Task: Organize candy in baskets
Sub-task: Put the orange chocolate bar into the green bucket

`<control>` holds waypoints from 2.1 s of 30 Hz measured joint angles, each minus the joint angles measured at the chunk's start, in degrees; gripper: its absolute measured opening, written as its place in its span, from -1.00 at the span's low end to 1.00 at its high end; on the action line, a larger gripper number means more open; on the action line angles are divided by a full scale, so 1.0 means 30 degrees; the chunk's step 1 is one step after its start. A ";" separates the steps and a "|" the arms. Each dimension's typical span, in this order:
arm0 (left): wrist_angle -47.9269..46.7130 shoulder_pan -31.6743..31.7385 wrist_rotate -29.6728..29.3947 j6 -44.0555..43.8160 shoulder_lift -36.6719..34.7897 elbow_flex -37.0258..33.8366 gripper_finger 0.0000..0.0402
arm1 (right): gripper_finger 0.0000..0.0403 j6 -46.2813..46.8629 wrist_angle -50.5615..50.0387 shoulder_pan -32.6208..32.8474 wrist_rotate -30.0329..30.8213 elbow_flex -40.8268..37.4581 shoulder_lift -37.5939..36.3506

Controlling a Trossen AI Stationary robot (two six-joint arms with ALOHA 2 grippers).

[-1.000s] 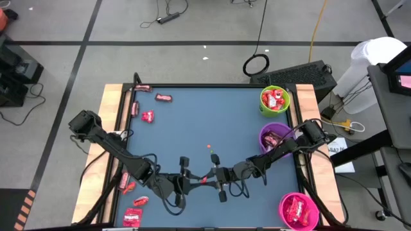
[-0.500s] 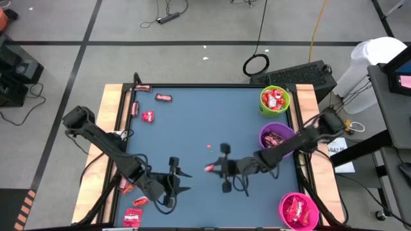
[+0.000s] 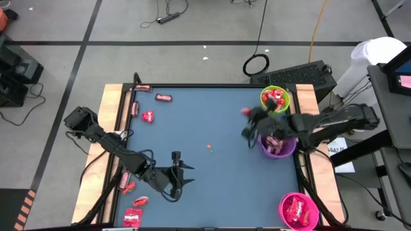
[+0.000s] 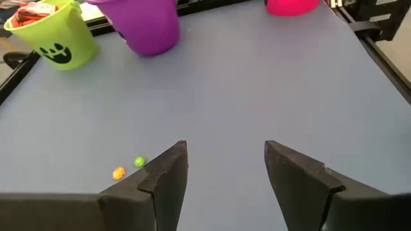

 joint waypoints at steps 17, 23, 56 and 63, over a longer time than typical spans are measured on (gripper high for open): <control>-0.0041 0.0036 0.0000 0.0000 0.0000 0.0000 0.06 | -0.75 0.2608 -0.7202 -1.0500 -0.1349 0.0000 -0.1299; -0.0046 0.0036 0.0000 -0.0015 0.0000 0.0000 0.06 | -0.75 0.3620 -0.7944 -1.2289 -0.1484 -0.0407 -0.1237; 0.0100 0.0364 0.0010 0.0000 0.0007 0.0007 0.06 | -0.05 0.2392 -0.1486 -0.8548 -0.6987 -0.1807 -0.1752; -0.0798 0.0609 0.2096 -0.0331 -0.0024 0.0029 0.06 | -0.06 0.1976 0.3851 -0.3080 -0.6991 -0.1803 -0.0675</control>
